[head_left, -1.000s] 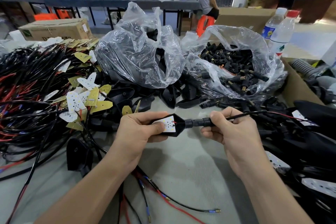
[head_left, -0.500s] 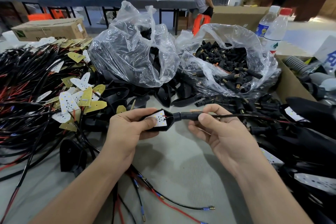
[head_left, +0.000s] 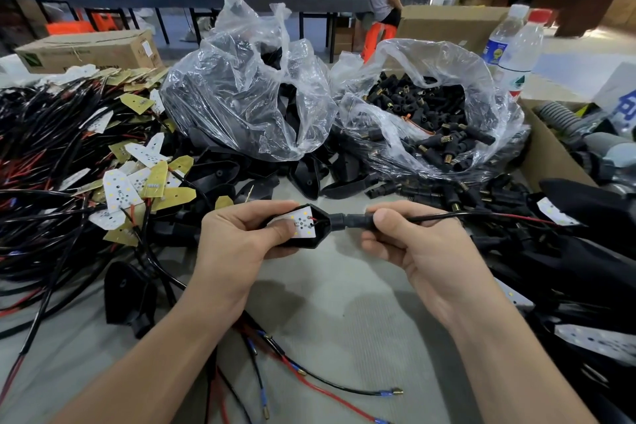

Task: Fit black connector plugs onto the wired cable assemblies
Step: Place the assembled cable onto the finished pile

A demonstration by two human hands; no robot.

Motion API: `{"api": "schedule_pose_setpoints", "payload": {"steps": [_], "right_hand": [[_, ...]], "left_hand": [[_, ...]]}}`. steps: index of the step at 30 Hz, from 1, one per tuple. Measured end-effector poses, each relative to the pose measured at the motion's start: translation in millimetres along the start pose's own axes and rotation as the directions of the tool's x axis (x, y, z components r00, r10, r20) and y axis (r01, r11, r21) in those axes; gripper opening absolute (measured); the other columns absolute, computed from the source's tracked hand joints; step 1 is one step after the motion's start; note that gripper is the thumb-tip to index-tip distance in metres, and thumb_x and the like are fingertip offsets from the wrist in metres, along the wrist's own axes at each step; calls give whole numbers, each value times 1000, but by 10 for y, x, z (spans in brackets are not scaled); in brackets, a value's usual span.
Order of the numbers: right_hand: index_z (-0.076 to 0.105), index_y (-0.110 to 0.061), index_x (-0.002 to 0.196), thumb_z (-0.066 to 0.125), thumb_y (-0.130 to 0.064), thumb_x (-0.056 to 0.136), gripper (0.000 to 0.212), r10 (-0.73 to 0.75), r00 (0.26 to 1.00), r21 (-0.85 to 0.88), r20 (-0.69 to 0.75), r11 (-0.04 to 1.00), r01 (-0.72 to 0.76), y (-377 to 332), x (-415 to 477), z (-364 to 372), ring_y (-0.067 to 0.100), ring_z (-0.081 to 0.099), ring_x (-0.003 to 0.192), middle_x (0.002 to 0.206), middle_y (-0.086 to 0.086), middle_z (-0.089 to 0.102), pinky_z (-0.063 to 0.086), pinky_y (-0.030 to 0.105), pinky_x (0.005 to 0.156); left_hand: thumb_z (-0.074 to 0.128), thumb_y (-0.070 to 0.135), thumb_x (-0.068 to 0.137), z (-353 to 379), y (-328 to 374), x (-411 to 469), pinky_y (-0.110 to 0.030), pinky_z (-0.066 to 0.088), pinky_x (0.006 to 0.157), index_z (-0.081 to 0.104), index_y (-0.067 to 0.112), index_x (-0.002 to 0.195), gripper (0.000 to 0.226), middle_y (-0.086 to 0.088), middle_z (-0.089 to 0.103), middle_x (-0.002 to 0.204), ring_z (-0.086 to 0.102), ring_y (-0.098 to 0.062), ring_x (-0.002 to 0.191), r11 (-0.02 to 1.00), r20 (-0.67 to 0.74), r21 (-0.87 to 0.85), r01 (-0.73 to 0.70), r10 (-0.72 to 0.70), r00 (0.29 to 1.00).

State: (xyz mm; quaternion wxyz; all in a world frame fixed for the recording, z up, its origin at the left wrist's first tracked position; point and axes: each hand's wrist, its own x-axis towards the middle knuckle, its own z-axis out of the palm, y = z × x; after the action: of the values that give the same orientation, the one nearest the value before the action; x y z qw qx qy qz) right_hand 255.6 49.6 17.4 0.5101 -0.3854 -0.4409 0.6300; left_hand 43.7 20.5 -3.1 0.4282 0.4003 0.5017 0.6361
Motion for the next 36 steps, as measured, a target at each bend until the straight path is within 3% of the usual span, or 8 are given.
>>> {"api": "schedule_pose_setpoints", "payload": {"steps": [6, 13, 20, 25, 29, 32, 34, 36], "right_hand": [[79, -8, 76, 68, 5, 89, 22, 14, 1000, -11, 15, 1000, -14, 76, -20, 75, 24, 71, 70, 77, 18, 72, 61, 28, 65], [74, 0, 89, 67, 1, 92, 8, 19, 997, 37, -72, 999, -16, 146, -3, 195, 24, 72, 72, 79, 16, 74, 61, 28, 66], [75, -2, 86, 69, 4, 90, 10, -164, 979, -25, -124, 987, 162, 102, -26, 227, 22, 68, 63, 70, 13, 72, 60, 27, 63], [77, -8, 85, 69, 2, 92, 15, -250, 966, -100, -64, 965, 244, 120, -59, 263, 22, 68, 63, 72, 14, 72, 58, 27, 63], [77, -12, 89, 68, -10, 90, 10, -290, 957, -173, -28, 944, 281, 16, -99, 314, 23, 69, 64, 75, 14, 74, 58, 29, 64], [78, -10, 84, 66, -26, 99, 25, -167, 984, -313, -68, 940, 138, -146, -200, 359, 27, 74, 65, 78, 8, 77, 57, 35, 59], [77, -12, 77, 63, -47, 96, 42, -112, 991, -476, -71, 877, 65, -320, -321, 363, 27, 74, 62, 74, 4, 77, 54, 36, 56], [78, -23, 80, 58, -57, 85, 40, -243, 970, -609, -29, 774, 175, -554, -508, 348, 17, 70, 57, 69, -1, 75, 49, 31, 55]], "left_hand": [[73, -8, 82, -9, 10, -26, -27, 60, 60, 84, 20, 91, 32, -13, 79, 92, 78, -25, 82, 999, 94, 22, 26, -28, 995], [72, -8, 84, 26, 20, -36, -27, 60, 62, 84, 20, 91, 32, -13, 79, 93, 77, -23, 83, 998, 63, 6, 55, -55, 996], [72, 15, 86, 113, 43, -49, -27, 60, 63, 84, 22, 91, 15, -13, 79, 93, 76, -20, 81, 982, 128, 15, 187, -187, 974], [75, 27, 72, 47, 48, -49, -25, 59, 63, 83, 15, 95, 27, -17, 78, 93, 76, -23, 78, 984, 170, -13, 177, -173, 970], [74, 28, 70, 59, 73, -51, -24, 58, 60, 84, 13, 90, 26, -14, 78, 88, 76, -21, 74, 983, 162, -47, 180, -170, 972], [73, 33, 73, 106, 147, -77, -22, 56, 53, 83, 12, 77, 23, -9, 75, 75, 71, -16, 61, 973, 111, -115, 201, -189, 976], [72, 31, 83, 126, 185, -79, -22, 53, 47, 80, 9, 73, 26, -11, 72, 71, 65, -15, 52, 959, 44, -180, 219, -215, 976], [66, 25, 95, 139, 237, -88, -22, 50, 44, 76, 7, 77, 28, -14, 69, 69, 60, -16, 47, 947, -2, -214, 239, -246, 969]]}}
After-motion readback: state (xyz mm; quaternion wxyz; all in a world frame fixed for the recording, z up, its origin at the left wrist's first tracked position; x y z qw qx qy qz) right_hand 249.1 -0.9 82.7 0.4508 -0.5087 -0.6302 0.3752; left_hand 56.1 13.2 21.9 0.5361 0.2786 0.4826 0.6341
